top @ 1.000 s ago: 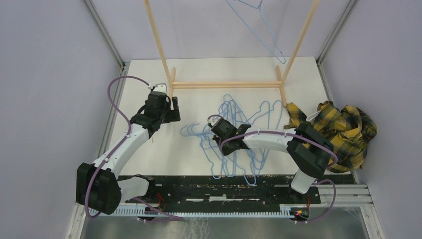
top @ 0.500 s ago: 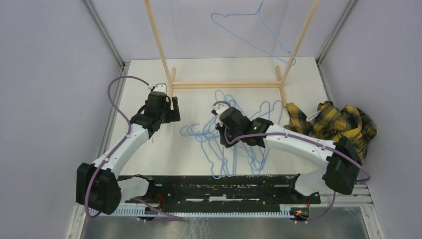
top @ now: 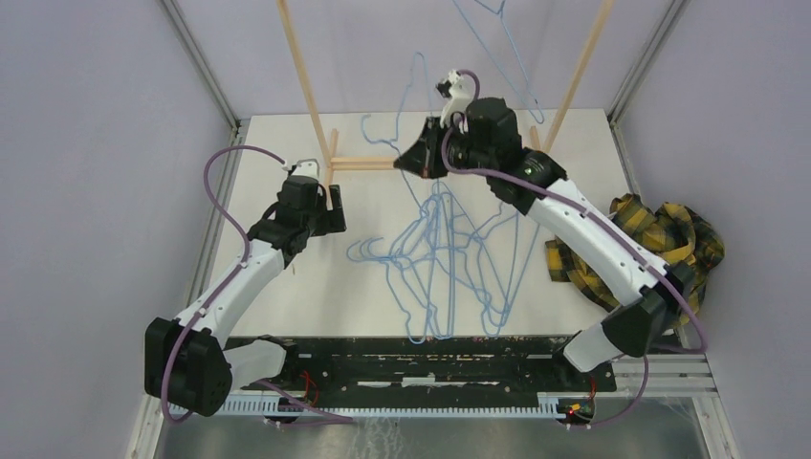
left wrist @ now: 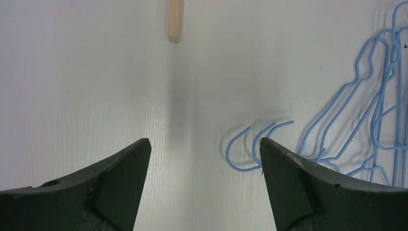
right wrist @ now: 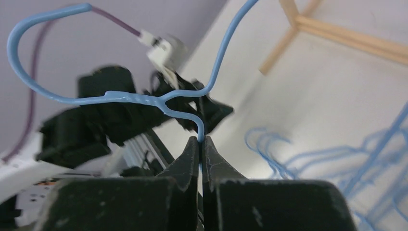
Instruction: Organize the hangers
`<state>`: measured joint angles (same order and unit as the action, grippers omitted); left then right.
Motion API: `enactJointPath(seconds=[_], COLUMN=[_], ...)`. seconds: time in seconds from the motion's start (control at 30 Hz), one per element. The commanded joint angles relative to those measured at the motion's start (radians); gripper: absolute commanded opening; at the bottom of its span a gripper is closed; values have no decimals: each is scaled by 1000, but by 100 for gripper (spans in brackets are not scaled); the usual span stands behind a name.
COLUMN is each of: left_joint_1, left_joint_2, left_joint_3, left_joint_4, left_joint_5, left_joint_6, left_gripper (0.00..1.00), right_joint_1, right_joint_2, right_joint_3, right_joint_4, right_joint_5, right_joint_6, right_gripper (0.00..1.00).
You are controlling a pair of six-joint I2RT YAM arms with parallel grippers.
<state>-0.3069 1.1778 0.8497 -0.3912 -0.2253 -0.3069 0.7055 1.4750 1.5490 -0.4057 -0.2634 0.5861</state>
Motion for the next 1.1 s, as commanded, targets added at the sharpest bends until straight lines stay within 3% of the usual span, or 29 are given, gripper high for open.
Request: enactJointPath(seconds=[0.0, 0.17, 0.3, 0.43, 1.07], left_joint_1=[0, 0, 0, 0, 1], left_joint_2=[-40, -46, -46, -51, -59], left_joint_3=[11, 11, 11, 9, 4], left_joint_4=[26, 32, 35, 34, 23], left_joint_5=[0, 2, 7, 7, 1], left_joint_6=[-24, -24, -26, -23, -17], left_gripper=[91, 91, 91, 91, 91], right_joint_1=[-28, -53, -92, -116, -211], right_joint_2=[150, 316, 429, 496, 664], right_joint_3=[239, 567, 734, 803, 997], right_joint_4=[175, 149, 187, 277, 360], right_joint_5=[-270, -274, -247, -203, -58], right_joint_6=[138, 154, 194, 245, 337], right_gripper=[1, 1, 1, 1, 1])
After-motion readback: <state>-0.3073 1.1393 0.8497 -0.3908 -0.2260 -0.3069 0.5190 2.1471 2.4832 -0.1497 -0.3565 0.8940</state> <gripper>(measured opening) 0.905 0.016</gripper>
